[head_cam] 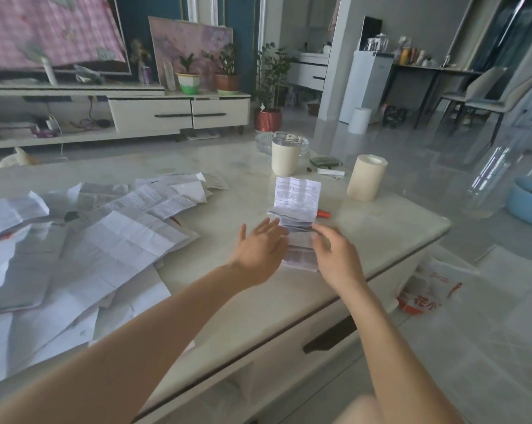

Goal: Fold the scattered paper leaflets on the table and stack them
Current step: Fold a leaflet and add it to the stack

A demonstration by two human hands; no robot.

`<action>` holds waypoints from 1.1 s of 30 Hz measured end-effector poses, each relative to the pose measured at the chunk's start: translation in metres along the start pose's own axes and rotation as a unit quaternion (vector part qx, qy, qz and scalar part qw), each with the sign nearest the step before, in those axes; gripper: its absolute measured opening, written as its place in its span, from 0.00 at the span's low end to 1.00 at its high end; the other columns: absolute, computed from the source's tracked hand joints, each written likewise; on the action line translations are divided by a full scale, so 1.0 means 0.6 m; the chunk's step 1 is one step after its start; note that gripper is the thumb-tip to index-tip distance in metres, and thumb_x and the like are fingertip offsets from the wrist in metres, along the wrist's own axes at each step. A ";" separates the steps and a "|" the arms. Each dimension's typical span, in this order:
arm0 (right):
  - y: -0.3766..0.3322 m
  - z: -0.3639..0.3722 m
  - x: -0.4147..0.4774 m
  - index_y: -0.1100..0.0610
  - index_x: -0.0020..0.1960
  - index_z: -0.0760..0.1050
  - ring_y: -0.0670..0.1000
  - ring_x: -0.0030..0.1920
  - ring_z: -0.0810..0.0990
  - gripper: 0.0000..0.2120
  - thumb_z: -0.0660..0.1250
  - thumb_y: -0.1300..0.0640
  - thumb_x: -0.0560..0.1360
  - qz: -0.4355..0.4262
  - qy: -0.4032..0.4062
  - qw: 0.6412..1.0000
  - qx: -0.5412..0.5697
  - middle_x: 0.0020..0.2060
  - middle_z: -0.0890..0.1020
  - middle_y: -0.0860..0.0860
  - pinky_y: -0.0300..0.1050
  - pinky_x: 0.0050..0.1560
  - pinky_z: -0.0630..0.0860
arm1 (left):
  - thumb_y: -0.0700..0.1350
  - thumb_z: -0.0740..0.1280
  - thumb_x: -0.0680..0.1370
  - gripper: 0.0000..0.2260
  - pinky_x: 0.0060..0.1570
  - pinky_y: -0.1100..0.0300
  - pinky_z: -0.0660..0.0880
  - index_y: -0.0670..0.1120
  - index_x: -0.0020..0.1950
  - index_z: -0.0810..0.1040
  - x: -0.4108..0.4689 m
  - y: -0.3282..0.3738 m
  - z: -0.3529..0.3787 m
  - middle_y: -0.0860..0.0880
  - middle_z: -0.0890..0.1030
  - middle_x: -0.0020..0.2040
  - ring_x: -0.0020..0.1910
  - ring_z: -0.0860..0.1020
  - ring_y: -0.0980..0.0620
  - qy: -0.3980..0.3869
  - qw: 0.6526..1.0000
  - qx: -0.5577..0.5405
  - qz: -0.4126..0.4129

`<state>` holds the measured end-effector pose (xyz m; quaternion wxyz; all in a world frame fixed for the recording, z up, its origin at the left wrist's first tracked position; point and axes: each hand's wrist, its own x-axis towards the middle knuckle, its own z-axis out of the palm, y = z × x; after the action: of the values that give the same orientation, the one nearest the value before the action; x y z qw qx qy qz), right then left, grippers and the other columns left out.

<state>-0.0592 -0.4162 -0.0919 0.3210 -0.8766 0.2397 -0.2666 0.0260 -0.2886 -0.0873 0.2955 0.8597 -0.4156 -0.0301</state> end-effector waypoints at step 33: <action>-0.287 0.231 -0.056 0.58 0.66 0.70 0.55 0.69 0.65 0.26 0.57 0.72 0.70 -0.314 -0.301 0.895 -0.102 0.64 0.73 0.53 0.41 0.68 0.57 | 0.57 0.63 0.76 0.28 0.70 0.59 0.54 0.51 0.74 0.61 -0.261 -0.199 -0.225 0.50 0.58 0.76 0.76 0.54 0.53 0.001 0.970 0.138 -0.198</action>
<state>0.0447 -0.2190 -0.0739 0.1864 -0.9725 -0.1299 -0.0507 0.0470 -0.0515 -0.0702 0.1626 0.9573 -0.2371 -0.0295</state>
